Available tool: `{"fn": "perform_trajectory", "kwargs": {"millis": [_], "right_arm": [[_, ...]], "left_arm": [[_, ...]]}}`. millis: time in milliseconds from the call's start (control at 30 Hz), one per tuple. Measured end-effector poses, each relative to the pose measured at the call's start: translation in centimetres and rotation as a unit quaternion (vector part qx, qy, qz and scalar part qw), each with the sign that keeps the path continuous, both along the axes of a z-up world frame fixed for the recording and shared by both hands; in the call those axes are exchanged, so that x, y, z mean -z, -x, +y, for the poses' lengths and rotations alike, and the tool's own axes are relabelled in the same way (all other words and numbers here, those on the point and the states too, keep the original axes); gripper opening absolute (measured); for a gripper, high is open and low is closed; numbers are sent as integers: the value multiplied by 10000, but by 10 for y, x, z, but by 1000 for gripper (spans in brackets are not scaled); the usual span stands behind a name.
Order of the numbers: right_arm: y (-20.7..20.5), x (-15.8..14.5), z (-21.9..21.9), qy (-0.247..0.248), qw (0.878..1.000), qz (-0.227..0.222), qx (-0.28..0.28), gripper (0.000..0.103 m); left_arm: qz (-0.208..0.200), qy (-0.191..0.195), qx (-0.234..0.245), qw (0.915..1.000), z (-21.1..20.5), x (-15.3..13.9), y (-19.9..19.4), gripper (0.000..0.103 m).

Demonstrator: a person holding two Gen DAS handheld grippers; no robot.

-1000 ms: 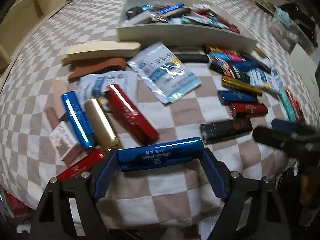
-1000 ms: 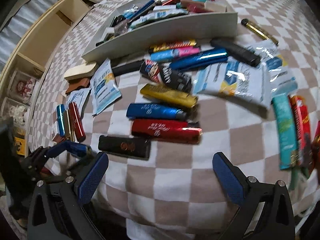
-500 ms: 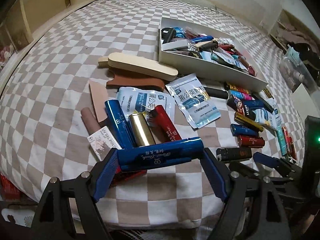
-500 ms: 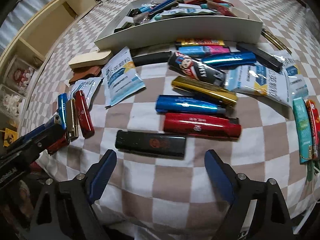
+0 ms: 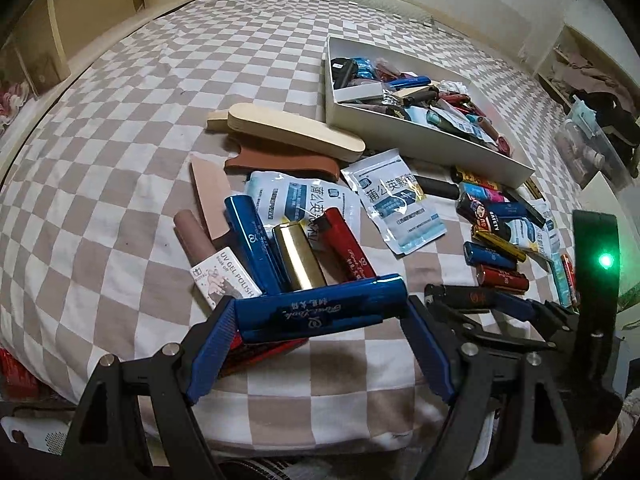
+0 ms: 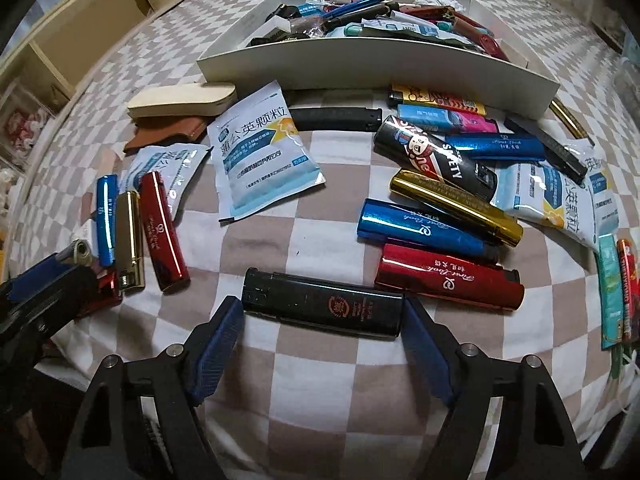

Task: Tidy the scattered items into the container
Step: 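Grasp the black lighter with the right tool while the left tool holds the blue lighter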

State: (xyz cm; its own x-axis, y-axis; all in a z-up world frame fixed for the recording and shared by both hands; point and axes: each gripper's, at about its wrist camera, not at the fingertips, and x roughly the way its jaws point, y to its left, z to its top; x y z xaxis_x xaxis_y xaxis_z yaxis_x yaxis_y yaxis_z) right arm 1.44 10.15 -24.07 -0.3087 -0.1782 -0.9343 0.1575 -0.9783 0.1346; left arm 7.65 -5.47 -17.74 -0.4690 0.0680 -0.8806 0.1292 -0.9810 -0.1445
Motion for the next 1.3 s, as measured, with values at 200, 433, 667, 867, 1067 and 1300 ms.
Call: {"fn": "perform_trajectory", "kwargs": {"millis": [200,433,667,867,1067,1300], "right_arm": [[2,2,-10,-191,9998,60,55,81],[3,3,-14,-247,9996,58,125,83],[4,3,-14,-154,9995,58,258,84],[-7,0,-4,-311,9993,110,182,83],[-17,-5,26,-247,9984,82,494,83],[-21,-8,38,187,9988,139,424,84]], "left_arm": [[-1,0,-4,10000,0,0,0,82],[-20,15,18,10000,1,0,-1,82],[-38,12,20,10000,2,0,-1,82],[-50,4,26,10000,3,1,0,82],[-53,1,83,10000,5,2,1,82],[-51,13,163,9999,10,2,1,82]]}}
